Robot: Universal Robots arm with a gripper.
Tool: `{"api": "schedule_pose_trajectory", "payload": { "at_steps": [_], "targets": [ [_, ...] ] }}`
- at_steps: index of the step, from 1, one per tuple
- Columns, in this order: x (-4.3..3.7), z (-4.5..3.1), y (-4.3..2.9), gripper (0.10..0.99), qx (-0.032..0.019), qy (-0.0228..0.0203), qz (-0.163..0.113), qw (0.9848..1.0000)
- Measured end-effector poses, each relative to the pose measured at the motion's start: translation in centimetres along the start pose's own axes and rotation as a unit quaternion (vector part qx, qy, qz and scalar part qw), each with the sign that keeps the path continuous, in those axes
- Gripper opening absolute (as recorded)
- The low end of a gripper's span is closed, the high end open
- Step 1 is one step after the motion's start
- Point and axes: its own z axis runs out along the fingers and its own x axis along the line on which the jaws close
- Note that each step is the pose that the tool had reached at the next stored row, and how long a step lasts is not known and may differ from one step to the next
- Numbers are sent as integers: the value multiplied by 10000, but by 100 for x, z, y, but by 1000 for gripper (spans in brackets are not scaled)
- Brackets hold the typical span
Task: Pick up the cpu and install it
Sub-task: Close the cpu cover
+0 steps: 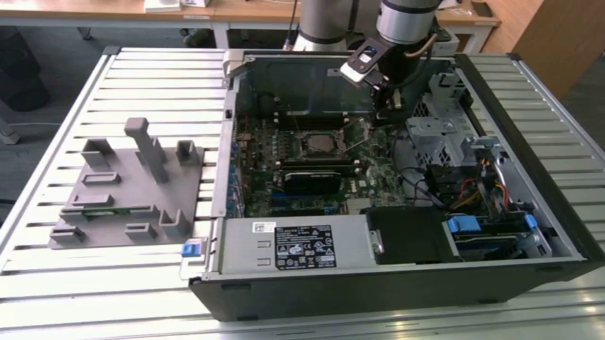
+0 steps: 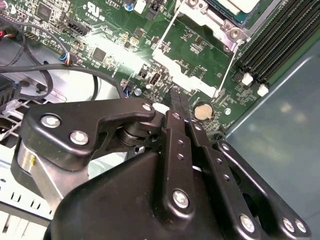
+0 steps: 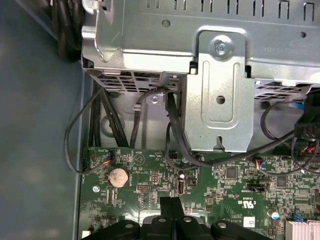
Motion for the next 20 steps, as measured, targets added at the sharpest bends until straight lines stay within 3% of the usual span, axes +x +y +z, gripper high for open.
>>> {"api": "schedule_pose_trajectory", "payload": {
  "at_steps": [4,9,16,20],
  "targets": [
    [7,70,-1,106,8,-3,0,10000],
    [9,78,-35,106,10,-1,-1,10000],
    [9,6,-117,106,15,41,-1,10000],
    [11,-8,-201,106,16,46,-1,10000]
  ]
}}
